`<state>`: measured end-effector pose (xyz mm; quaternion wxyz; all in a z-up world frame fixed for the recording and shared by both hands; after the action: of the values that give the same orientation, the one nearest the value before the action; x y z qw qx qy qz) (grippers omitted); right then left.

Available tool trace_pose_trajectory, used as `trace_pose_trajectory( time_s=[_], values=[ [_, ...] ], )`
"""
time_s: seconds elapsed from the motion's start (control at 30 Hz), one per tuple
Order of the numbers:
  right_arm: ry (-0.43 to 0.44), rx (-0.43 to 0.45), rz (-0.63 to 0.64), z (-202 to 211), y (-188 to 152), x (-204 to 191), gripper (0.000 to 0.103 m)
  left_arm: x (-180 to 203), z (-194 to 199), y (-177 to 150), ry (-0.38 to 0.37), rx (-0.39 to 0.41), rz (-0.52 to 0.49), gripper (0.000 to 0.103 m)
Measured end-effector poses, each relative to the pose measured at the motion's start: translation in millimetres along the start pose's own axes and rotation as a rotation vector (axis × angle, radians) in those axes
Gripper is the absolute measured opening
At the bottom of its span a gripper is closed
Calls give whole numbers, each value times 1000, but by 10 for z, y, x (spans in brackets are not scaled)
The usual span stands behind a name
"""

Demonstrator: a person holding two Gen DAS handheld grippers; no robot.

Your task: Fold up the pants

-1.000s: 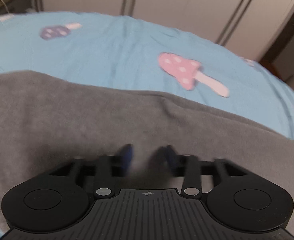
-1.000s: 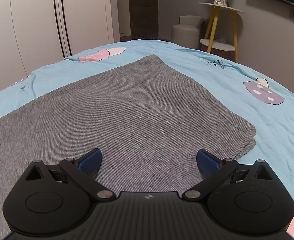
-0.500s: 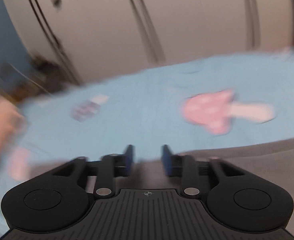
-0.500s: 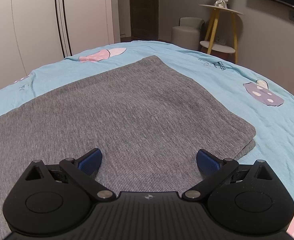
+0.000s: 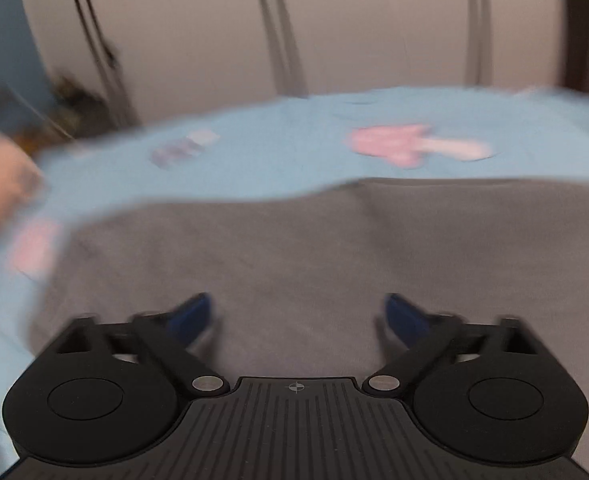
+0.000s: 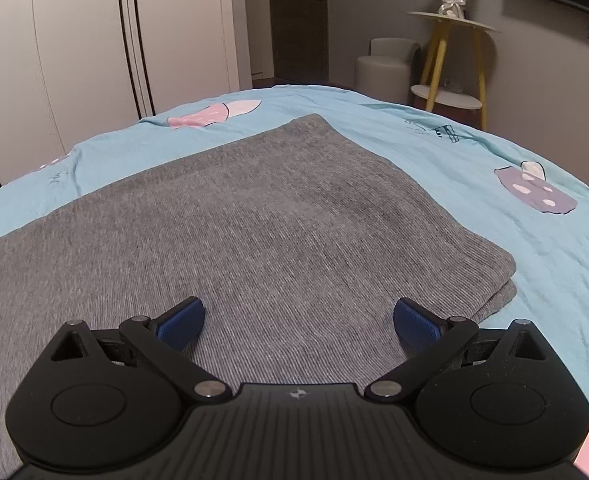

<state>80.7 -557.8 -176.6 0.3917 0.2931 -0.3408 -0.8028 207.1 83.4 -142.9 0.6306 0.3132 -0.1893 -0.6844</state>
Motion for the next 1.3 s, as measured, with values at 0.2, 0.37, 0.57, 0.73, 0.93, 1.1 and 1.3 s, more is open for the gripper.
trace_pose_trajectory(
  time_s=[0.2,0.37,0.57,0.73,0.93,1.1,1.3],
  values=[
    [20,-14,-44,91,26,9,101,194,-56,-476,-81,-66,-3,103],
    [64,28,-190,404,93,186,101,-176,95,-454,173,-47,50,103],
    [51,10,-347,565,84,486,101,-227,379,-500,75,-68,117,103],
    [81,-51,-376,567,9,468,101,133,448,-542,-12,-70,79,103],
    [128,-81,-561,627,-35,750,101,585,535,-315,-4,-30,-156,103],
    [167,-99,-810,595,-116,1152,97,771,386,-208,-101,-39,-168,103],
    [256,-68,-870,455,-13,1314,89,678,189,-247,-153,-81,-17,103]
  ],
)
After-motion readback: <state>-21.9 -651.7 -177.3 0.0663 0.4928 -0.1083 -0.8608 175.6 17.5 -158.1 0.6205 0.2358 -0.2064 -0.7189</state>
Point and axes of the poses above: each gripper's, at about its wrist camera, not at the fingertips, and z roughly against the way its jaws point, x to its right, y to its top, the point moved 9 cm from there along -z, roughly the way its jaws point, and after that the axes turned 9 degrees about -z, right-handed, at the moved point
